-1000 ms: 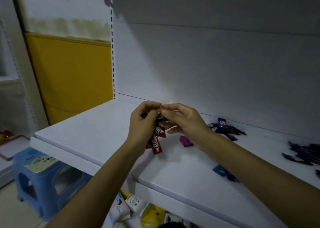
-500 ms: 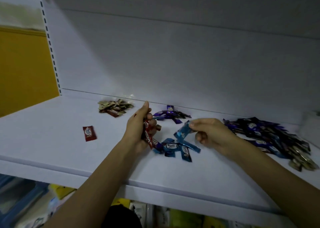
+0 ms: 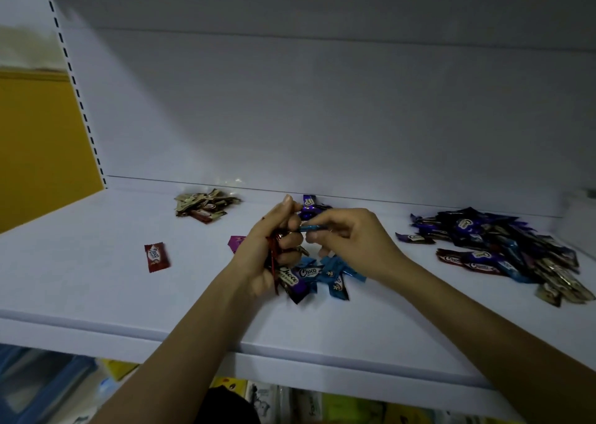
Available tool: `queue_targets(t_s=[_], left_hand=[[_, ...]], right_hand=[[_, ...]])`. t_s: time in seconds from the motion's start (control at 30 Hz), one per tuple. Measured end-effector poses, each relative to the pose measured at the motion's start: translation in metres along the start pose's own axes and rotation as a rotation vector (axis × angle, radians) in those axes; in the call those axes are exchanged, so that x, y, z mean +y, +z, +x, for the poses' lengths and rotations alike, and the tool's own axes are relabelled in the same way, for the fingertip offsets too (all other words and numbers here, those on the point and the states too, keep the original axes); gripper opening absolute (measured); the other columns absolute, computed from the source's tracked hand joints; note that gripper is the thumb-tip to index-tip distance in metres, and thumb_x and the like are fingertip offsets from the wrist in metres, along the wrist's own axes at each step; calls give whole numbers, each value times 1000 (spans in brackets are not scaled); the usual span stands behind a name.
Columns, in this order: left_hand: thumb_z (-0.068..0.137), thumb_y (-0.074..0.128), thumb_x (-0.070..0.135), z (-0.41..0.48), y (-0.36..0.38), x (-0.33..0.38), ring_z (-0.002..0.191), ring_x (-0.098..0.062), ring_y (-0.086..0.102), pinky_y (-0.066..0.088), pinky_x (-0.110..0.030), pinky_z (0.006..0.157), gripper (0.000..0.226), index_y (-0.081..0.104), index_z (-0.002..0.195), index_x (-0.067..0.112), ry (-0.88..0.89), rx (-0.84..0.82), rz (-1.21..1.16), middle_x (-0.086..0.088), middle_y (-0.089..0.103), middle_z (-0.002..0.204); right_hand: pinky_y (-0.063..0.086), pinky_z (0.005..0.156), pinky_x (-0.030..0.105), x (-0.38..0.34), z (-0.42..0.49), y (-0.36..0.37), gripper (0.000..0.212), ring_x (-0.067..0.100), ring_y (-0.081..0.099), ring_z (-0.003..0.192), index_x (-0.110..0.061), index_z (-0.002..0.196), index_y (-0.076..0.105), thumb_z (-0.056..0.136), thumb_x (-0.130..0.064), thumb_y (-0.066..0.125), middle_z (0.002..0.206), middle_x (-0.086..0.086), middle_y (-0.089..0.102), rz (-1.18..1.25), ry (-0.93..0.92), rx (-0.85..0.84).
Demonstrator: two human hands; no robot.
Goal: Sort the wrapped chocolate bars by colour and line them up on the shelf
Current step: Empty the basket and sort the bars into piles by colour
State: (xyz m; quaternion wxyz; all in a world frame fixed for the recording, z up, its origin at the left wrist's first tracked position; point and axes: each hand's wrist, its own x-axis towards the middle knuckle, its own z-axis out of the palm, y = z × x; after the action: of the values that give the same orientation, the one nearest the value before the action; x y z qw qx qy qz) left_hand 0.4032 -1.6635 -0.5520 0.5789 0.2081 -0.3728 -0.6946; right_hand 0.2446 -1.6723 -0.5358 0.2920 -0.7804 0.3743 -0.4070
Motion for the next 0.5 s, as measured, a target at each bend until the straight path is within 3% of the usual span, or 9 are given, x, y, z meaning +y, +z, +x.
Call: queue_targets(t_s=[0.1, 0.17, 0.23, 0.3, 0.37, 0.5], left_hand=[[80, 60, 35, 1, -7, 5, 38, 0, 42, 32, -12, 31, 24, 62, 92, 15, 26, 73, -42, 6, 70, 78], [84, 62, 35, 3, -12, 9, 38, 0, 45, 33, -11, 32, 22, 60, 94, 16, 43, 207, -73, 5, 73, 81], [89, 62, 33, 5, -17, 10, 38, 0, 47, 33, -11, 32, 18, 59, 92, 16, 68, 354, -120, 5, 73, 76], [91, 63, 30, 5, -22, 11, 39, 0, 49, 34, -13, 31, 14, 59, 91, 16, 91, 454, -148, 5, 71, 69], [91, 63, 27, 5, -25, 12, 38, -1, 49, 34, -13, 32, 12, 59, 90, 16, 113, 500, -174, 6, 70, 66], [92, 62, 29, 4, -27, 11, 35, -3, 48, 34, -10, 34, 16, 59, 84, 15, 122, 549, -195, 5, 66, 68]], right_hand=[[54, 63, 20, 11, -4, -9, 16, 6, 67, 64, -29, 92, 69, 87, -15, 66, 78, -8, 71, -44, 7, 77], [47, 62, 15, 22, -12, -18, 17, -1, 62, 69, -31, 99, 70, 87, -19, 66, 81, -14, 69, -253, 34, 78], [42, 79, 20, 32, -19, -25, 31, -3, 55, 90, -34, 116, 64, 87, -23, 66, 101, -17, 65, -497, 79, -119], [28, 90, 22, 34, -22, -30, 44, -4, 40, 108, -41, 125, 53, 85, -27, 66, 116, -23, 52, -672, 78, -301], [22, 92, 21, 27, -20, -31, 43, -8, 33, 111, -44, 119, 50, 82, -29, 66, 117, -26, 46, -661, 34, -292], [21, 96, 20, 10, -12, -12, 29, -11, 37, 108, -41, 111, 55, 83, -37, 62, 110, -32, 48, -552, -84, -232]])
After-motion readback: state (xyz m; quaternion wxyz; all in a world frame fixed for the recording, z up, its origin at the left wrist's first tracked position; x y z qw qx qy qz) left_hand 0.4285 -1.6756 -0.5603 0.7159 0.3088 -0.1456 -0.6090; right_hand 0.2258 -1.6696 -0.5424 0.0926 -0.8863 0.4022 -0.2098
